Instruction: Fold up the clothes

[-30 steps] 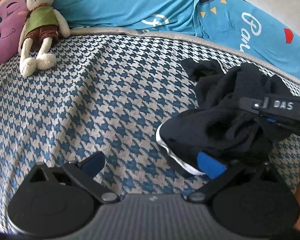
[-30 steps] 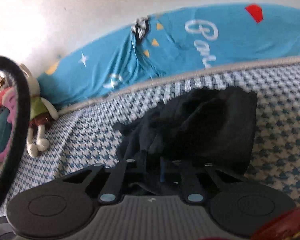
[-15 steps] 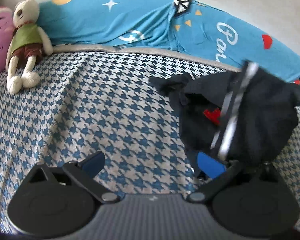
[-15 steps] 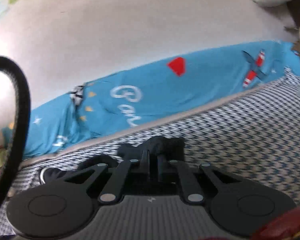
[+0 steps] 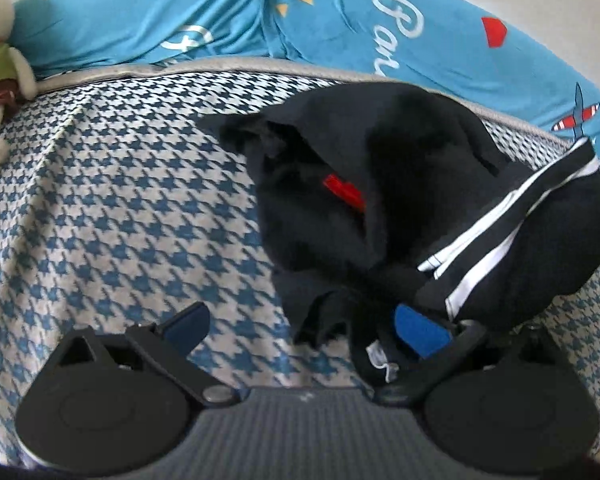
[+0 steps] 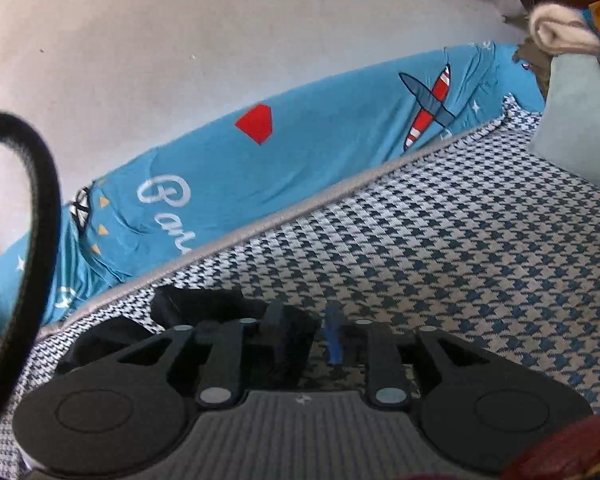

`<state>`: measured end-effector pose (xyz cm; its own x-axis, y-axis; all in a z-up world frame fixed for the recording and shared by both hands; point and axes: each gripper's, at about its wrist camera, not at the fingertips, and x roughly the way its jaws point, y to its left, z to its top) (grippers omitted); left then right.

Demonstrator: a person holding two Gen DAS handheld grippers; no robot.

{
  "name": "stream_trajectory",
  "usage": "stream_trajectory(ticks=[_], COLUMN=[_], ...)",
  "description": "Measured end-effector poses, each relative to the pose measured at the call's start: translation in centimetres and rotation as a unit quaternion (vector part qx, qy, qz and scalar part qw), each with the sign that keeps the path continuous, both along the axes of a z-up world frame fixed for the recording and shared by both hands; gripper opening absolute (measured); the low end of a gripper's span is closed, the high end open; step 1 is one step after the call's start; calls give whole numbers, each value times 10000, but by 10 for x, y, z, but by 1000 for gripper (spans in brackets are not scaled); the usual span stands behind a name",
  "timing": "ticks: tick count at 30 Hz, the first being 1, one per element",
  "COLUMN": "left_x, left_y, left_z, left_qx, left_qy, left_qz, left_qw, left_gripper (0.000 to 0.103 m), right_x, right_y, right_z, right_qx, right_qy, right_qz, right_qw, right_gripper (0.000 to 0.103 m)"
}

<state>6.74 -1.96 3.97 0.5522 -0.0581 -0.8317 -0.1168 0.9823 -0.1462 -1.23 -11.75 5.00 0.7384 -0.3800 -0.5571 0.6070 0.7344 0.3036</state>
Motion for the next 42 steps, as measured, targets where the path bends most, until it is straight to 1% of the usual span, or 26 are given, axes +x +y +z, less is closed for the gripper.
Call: stream_trajectory(ticks=[4,7,10,12,14,20,23,26,28,29,33,34,36,37,38,41,42], left_x=[4,5,5,3,3,1,-1,-2,-4,-4,-5,-4,-3,-3,-1,4,6], left_y=[-7,-13,-19,-24,-28,-33,-33,-32,-30,-28,-14,-11,-5,-2,1,6,7], left_z=[-6,-10,-12,-13,-13,-11,-7,-4,-1,1,11,13,15,15,15,14,13], left_qx=[55,88,122,132,141,35,-40,-159,-215,-228,-183,-126,-15,-12,-43,-105,-109], left_qy=[63,72,66,51,38,-28,-105,-143,-190,-214,-381,-421,-480,-485,-474,-436,-425], left_qz=[-55,-125,-257,-369,-453,-620,-707,-825,-847,-843,-627,-542,-337,-249,-177,-34,-1], left_qw=[10000,9999,9996,9992,9989,9981,9974,9964,9960,9959,9971,9976,9983,9985,9987,9990,9990], left_gripper=[103,103,103,103,103,103,103,103,103,103,103,103,103,103,103,103,103], right_x=[-1,-1,1,2,6,14,19,22,23,24,24,24,25,25,26,26,27], right_y=[1,7,17,22,29,36,39,40,39,39,39,41,48,52,56,63,64], right_z=[1,3,6,5,3,-10,-19,-29,-34,-35,-41,-42,-45,-46,-47,-53,-55], right_qx=[338,533,513,561,553,575,606,667,780,848,1029,997,866,782,693,334,226], right_qy=[-237,-504,-610,-600,-427,23,317,603,693,702,756,807,942,1013,1087,1369,1466], right_qz=[520,1040,1526,1784,1974,2251,2334,2362,2426,2464,2653,2721,2881,2945,3000,2943,2884], right_qw=[9978,9919,9851,9805,9778,9726,9700,9675,9645,9629,9557,9537,9490,9470,9452,9453,9460], right_gripper=[29,31,36,37,37,38,43,45,46,50,57,58,64,65,65,65,60])
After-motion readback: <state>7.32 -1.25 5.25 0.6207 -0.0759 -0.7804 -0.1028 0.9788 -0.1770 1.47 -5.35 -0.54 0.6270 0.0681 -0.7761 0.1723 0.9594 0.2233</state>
